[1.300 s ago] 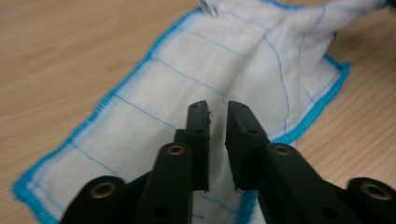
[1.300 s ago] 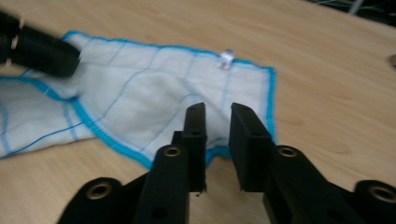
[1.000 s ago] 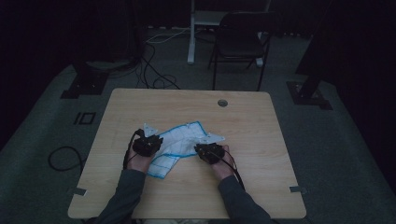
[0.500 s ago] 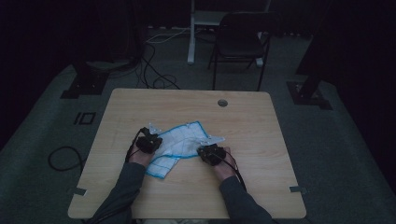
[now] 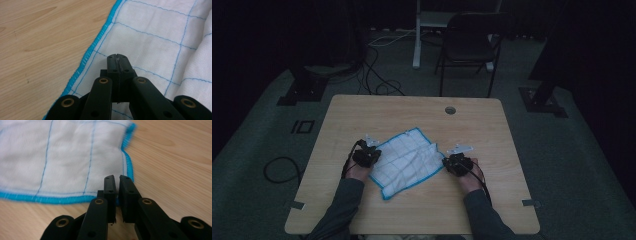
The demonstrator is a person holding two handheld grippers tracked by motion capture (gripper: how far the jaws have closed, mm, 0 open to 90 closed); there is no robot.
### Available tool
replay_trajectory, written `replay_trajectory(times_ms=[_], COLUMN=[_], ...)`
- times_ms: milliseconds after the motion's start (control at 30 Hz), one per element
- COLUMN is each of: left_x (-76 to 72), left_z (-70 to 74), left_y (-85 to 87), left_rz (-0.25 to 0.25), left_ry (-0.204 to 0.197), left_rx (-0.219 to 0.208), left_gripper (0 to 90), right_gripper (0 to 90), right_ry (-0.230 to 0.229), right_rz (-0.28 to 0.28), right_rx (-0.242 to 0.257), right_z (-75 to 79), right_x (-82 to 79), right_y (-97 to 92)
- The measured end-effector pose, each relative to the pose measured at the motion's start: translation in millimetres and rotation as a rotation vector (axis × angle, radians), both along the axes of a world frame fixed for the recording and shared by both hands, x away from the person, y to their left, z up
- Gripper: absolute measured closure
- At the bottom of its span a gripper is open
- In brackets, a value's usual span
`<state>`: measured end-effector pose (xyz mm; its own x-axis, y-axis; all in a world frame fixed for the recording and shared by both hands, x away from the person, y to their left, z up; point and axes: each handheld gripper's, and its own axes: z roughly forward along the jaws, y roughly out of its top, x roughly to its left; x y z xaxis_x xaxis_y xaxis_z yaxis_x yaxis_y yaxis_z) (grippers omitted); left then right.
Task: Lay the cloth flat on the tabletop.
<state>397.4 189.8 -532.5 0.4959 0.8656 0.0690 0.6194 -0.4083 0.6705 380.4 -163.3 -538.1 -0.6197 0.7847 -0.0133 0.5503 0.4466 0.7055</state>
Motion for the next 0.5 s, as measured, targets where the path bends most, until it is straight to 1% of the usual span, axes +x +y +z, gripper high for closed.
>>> replay_trajectory(times_ms=[133, 233, 400, 500], left_x=[-7.6, -13.9, -28.6, -37.9], left_z=[-0.4, -0.9, -0.7, -0.2], left_y=[5.2, 8.2, 11.3, 10.6], left_rz=[0.009, 0.014, 0.039, 0.043], left_ry=[0.000, -0.004, 0.005, 0.014], left_rx=[-0.008, -0.013, -0.022, -0.026], left_gripper=[90.0, 90.0, 90.0, 90.0], right_gripper=[84.7, 84.7, 84.5, 84.3], right_ry=[0.009, 0.015, 0.012, 0.017], right_rz=[-0.028, -0.033, -0.037, -0.047], right_rx=[-0.013, -0.012, -0.023, -0.021], right_z=[1.3, 1.8, 2.2, 2.4], right_x=[3.3, 4.7, 6.7, 6.9], right_y=[-12.9, -19.1, -22.5, -24.0])
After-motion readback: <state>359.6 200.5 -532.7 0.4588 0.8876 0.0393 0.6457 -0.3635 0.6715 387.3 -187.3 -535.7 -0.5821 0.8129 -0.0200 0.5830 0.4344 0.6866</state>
